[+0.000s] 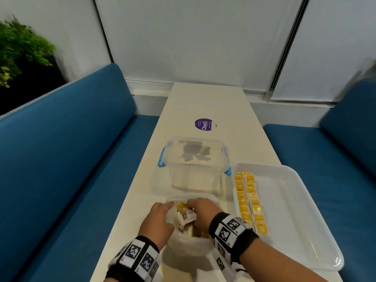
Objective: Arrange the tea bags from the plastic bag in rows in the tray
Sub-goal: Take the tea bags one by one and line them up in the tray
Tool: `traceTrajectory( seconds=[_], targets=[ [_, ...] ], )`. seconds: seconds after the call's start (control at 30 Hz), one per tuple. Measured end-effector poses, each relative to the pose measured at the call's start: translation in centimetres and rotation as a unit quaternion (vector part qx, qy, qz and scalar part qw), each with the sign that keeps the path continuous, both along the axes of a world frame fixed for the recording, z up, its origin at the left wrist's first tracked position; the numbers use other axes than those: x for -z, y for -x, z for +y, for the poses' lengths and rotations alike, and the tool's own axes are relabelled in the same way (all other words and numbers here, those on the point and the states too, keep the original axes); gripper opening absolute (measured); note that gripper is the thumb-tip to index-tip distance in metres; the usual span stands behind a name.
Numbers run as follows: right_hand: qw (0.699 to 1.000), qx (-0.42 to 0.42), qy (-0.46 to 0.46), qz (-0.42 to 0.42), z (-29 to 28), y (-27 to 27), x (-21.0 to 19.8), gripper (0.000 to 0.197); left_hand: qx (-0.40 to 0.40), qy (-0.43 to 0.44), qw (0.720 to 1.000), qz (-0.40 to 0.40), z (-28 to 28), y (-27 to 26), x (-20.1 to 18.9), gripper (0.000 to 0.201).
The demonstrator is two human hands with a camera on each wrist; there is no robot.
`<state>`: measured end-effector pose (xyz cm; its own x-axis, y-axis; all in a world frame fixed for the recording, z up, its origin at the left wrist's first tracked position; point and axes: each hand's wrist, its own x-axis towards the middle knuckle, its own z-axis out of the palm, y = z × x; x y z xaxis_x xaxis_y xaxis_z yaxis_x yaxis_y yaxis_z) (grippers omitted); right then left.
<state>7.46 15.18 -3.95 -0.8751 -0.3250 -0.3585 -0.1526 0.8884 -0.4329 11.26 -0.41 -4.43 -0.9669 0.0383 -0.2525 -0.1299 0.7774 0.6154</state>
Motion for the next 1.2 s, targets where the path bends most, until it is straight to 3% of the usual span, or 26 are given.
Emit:
traceTrajectory(
  seconds=[0.1, 0.2, 0.27, 0.33, 0.4, 0.47, 0.53, 0.63, 0.7, 0.8, 0.9, 0.97, 1.03, 1.13, 1.2],
  targets=[
    [0.991, 0.072, 0.106, 0.04, 0.8, 0.1, -1.0, 0.028, 0.002, 0.007, 1.0, 0.004, -0.1, 0.1, -0.3, 0.06],
    [0.957, 0.161, 0.24, 0.011, 1.6, 0.2, -2.2, 0.028, -0.015, -0.007, 1.0, 0.011, -0.3, 0.1, -0.8, 0.053],
    [0.927, 0.201, 0.317, -0.017, 2.5, 0.6, -3.4, 0.037, -0.043, -0.044, 0.996, 0.06, -0.1, 0.1, -1.6, 0.045],
    [0.895, 0.219, 0.389, -0.027, 3.4, 1.0, -4.8, 0.038, -0.095, -0.137, 0.979, 0.119, 0.4, 0.3, -3.1, 0.038],
    [0.857, 0.227, 0.46, -0.04, 4.1, 1.4, -6.5, 0.039, -0.166, -0.279, 0.938, 0.124, 1.5, 0.7, -5.0, 0.025],
    [0.817, 0.227, 0.526, -0.066, 4.7, 1.5, -8.1, 0.039, -0.215, -0.444, 0.868, 0.058, 2.9, 1.3, -6.3, 0.016],
    [0.778, 0.212, 0.583, -0.1, 5.2, 1.3, -9.5, 0.041, -0.224, -0.572, 0.787, -0.053, 4.7, 1.8, -6.8, 0.036],
    [0.743, 0.203, 0.625, -0.124, 6.2, 1.1, -10.5, 0.045, -0.191, -0.652, 0.709, -0.188, 7.8, 2.0, -6.3, 0.069],
    [0.751, 0.222, 0.616, -0.091, 7.0, 0.8, -10.5, 0.042, -0.172, -0.693, 0.658, -0.238, 9.8, 1.8, -6.0, 0.078],
    [0.819, 0.238, 0.522, 0.023, 8.7, -0.1, -9.6, 0.037, -0.153, -0.751, 0.588, -0.259, 12.0, 1.9, -6.1, 0.085],
    [0.887, 0.21, 0.385, 0.142, 10.1, -1.3, -8.3, 0.025, -0.136, -0.753, 0.598, -0.239, 14.0, 2.1, -6.8, 0.074],
    [0.927, 0.166, 0.268, 0.204, 10.6, -1.9, -7.0, 0.026, -0.141, -0.742, 0.613, -0.232, 15.6, 2.0, -7.1, 0.051],
    [0.941, 0.143, 0.175, 0.252, 11.0, -2.3, -5.8, 0.028, -0.161, -0.734, 0.62, -0.224, 17.3, 1.9, -7.0, 0.03],
    [0.941, 0.159, 0.114, 0.277, 11.7, -2.7, -4.9, 0.052, -0.194, -0.719, 0.632, -0.214, 18.9, 2.2, -5.9, 0.028],
    [0.946, 0.16, 0.099, 0.265, 12.2, -2.9, -4.7, 0.058, -0.203, -0.717, 0.628, -0.223, 19.3, 2.3, -5.4, 0.027]
  ],
)
